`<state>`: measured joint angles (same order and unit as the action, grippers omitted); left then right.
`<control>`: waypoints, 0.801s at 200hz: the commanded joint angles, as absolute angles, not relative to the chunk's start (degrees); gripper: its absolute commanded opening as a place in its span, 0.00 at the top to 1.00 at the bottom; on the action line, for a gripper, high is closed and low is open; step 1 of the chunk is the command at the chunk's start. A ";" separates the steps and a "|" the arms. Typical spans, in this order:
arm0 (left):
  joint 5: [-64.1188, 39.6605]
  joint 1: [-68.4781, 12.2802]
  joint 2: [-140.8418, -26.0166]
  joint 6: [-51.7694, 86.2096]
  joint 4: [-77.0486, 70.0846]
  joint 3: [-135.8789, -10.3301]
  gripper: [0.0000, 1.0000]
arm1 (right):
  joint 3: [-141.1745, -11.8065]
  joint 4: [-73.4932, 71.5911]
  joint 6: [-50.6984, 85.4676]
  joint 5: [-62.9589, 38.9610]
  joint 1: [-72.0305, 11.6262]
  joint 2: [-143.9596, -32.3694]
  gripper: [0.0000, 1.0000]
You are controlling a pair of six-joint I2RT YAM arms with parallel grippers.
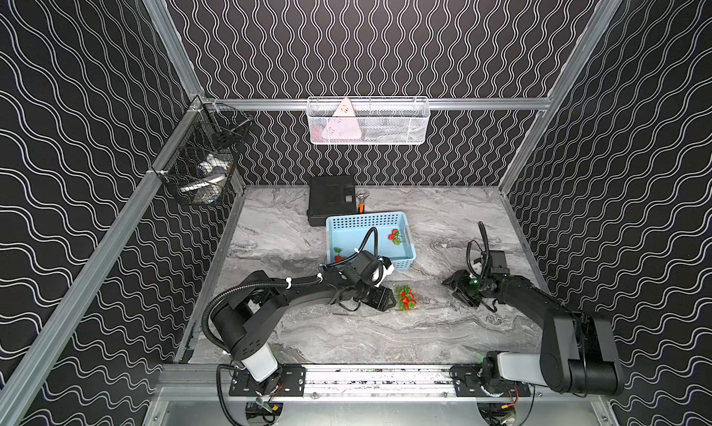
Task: Pack strawberries into containers
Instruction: Close the packing box at the center of the board.
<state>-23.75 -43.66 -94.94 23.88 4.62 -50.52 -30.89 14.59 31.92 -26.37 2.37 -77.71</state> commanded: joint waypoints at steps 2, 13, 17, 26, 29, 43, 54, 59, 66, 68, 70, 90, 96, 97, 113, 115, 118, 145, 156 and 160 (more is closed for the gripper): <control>-23.20 -43.51 -94.81 23.75 3.69 -50.28 0.44 | -29.89 12.53 31.87 -30.28 2.42 -78.83 0.44; -23.53 -43.51 -95.45 23.98 3.08 -50.10 0.44 | -29.75 11.88 31.77 -32.73 2.41 -78.72 0.44; -23.63 -43.51 -95.72 23.99 2.93 -50.10 0.44 | -29.71 11.93 31.72 -33.20 2.38 -78.52 0.44; -23.97 -43.45 -96.29 24.37 2.34 -50.03 0.44 | -29.71 12.36 31.73 -33.85 2.38 -77.58 0.44; -24.06 -43.50 -96.44 24.42 2.18 -50.06 0.44 | -29.71 12.65 31.72 -33.98 2.40 -77.14 0.44; -24.33 -43.51 -97.06 24.57 1.76 -50.40 0.44 | -29.77 14.04 31.73 -34.83 2.37 -74.45 0.44; -24.52 -43.51 -97.59 24.42 1.80 -50.94 0.44 | -30.18 15.78 31.55 -35.26 2.41 -72.13 0.44; -24.60 -43.51 -97.77 24.35 1.84 -51.13 0.44 | -30.36 16.42 31.48 -35.74 2.38 -71.06 0.45; -24.74 -43.51 -98.06 24.19 1.84 -51.39 0.44 | -30.62 17.26 31.34 -36.22 2.39 -69.71 0.45; -24.77 -43.51 -98.15 24.17 1.80 -51.45 0.44 | -30.70 17.48 31.30 -36.39 2.42 -69.39 0.45; -24.78 -43.51 -98.19 24.17 1.81 -51.49 0.44 | -30.75 17.66 31.23 -36.56 2.41 -69.14 0.45; -25.13 -43.50 -98.78 24.28 1.26 -51.68 0.44 | -31.36 18.46 30.60 -39.95 2.38 -67.33 0.45; -25.25 -43.51 -98.94 24.40 1.07 -51.77 0.44 | -31.51 18.34 30.50 -41.24 2.37 -67.24 0.45; -25.28 -43.51 -98.91 24.37 0.97 -51.77 0.44 | -31.49 18.26 30.50 -41.45 2.37 -67.24 0.45; -25.49 -43.51 -99.20 24.52 0.79 -51.90 0.45 | -31.04 16.50 30.92 -44.82 2.37 -67.45 0.46; -25.55 -43.51 -99.27 24.50 0.75 -51.93 0.45 | -30.96 16.17 30.98 -45.35 2.37 -67.49 0.46; -25.57 -43.51 -99.28 24.47 0.66 -51.94 0.45 | -30.82 15.72 31.14 -45.94 2.37 -67.67 0.46; -25.49 -43.51 -99.28 24.23 0.95 -52.21 0.45 | -30.41 12.98 32.17 -49.50 2.20 -68.23 0.46; -25.49 -43.51 -99.37 24.10 1.12 -52.38 0.45 | -30.64 12.61 32.38 -50.00 1.96 -67.86 0.46; -25.49 -43.51 -99.40 24.14 1.14 -52.38 0.45 | -30.90 12.73 32.31 -50.09 1.79 -67.71 0.46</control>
